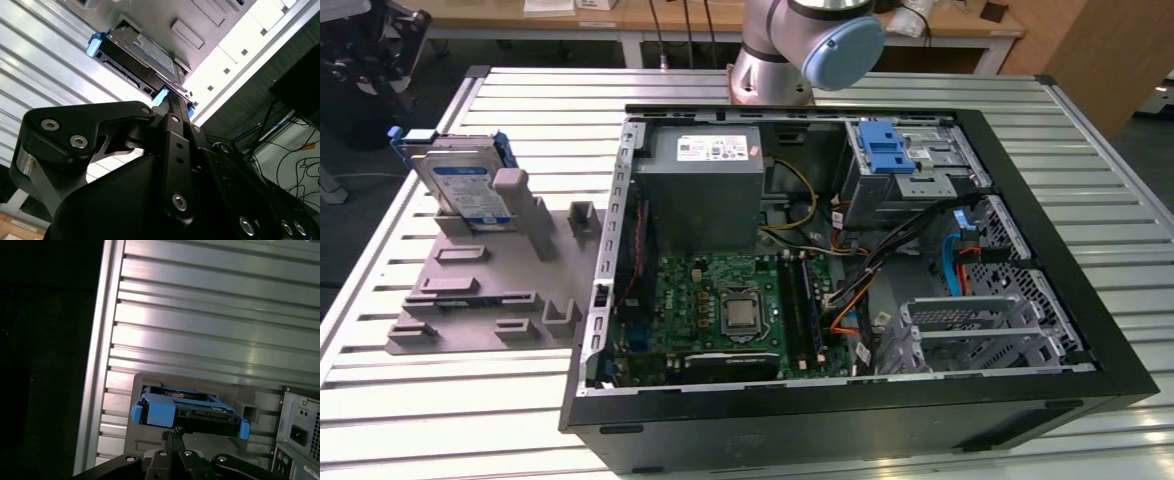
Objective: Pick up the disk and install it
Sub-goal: 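Pick up the disk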
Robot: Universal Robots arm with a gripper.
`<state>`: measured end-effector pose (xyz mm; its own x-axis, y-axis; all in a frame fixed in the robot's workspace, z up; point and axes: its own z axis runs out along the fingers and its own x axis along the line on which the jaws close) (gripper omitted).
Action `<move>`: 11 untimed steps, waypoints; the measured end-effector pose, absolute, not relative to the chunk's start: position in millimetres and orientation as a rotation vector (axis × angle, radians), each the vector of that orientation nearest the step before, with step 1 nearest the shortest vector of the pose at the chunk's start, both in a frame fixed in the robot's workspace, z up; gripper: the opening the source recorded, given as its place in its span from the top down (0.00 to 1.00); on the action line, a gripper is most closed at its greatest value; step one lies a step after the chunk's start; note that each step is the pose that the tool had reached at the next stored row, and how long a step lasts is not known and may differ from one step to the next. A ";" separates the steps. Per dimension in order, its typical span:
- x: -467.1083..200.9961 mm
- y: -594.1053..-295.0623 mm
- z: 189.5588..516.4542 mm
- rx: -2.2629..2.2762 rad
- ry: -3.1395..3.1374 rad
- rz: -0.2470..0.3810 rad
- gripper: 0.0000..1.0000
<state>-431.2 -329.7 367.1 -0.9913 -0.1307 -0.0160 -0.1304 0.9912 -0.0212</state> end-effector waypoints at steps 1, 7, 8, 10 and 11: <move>-431.2 -329.7 367.1 -0.210 3.117 -0.031 0.89; -431.2 -329.7 367.1 -0.212 3.117 -0.031 0.89; -431.2 -329.7 367.1 -0.212 3.117 -0.031 0.89; -431.2 -329.7 367.1 -0.212 3.117 -0.031 0.89; -431.2 -329.7 367.1 -0.212 3.117 -0.031 0.89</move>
